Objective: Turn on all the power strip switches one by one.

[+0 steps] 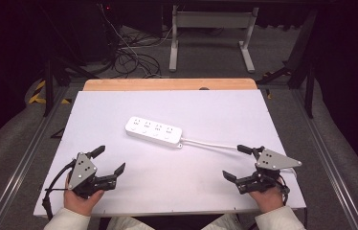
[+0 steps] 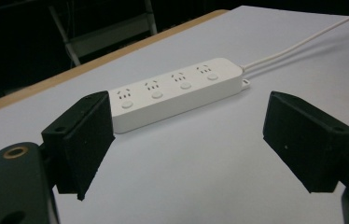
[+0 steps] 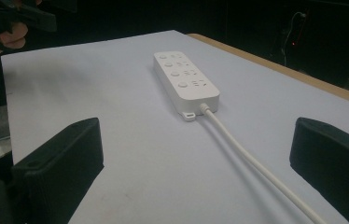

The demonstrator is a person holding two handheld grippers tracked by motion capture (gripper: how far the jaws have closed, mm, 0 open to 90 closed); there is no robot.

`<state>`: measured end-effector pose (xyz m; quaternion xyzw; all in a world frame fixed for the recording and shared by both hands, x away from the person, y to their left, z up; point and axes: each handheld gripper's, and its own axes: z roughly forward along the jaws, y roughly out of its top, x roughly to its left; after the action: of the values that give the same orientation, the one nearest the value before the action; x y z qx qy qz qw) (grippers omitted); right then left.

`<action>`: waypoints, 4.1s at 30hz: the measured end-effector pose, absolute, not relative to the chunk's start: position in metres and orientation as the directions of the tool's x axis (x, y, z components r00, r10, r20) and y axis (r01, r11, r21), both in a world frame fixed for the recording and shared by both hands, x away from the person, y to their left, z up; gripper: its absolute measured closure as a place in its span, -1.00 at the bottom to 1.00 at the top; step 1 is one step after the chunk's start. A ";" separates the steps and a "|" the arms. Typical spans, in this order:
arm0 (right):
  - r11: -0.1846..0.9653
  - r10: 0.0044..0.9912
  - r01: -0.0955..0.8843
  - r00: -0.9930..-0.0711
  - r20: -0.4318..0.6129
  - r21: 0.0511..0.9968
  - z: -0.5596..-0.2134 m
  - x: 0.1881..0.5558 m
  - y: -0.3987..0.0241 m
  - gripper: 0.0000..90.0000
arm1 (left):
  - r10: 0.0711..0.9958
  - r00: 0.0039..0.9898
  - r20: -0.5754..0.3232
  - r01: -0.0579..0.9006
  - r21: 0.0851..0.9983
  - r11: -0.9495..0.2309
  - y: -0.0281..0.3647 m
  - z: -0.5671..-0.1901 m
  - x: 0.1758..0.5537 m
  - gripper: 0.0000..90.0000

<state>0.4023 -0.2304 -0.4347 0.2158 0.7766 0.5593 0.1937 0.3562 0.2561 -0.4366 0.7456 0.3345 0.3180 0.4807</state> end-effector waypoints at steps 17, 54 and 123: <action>0.292 0.540 0.114 -0.839 -0.066 0.950 -0.436 0.402 -0.227 -0.90 | 0.803 0.576 0.155 0.210 0.921 -0.328 0.255 -0.430 0.355 -0.51; 0.312 0.517 0.122 -0.854 -0.061 0.942 -0.439 0.402 -0.222 -0.87 | 0.776 0.627 0.075 0.322 0.881 -0.346 0.242 -0.392 0.399 -0.24; 0.323 0.463 0.127 -0.886 -0.039 0.938 -0.441 0.403 -0.220 -0.76 | 0.866 0.500 -0.002 0.541 0.782 -0.310 0.225 -0.437 0.528 1.00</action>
<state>0.4029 -0.2198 -0.4408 0.1846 0.7990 0.5517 0.1521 0.5276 0.2250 -0.4369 0.7799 0.4510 0.2161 0.3764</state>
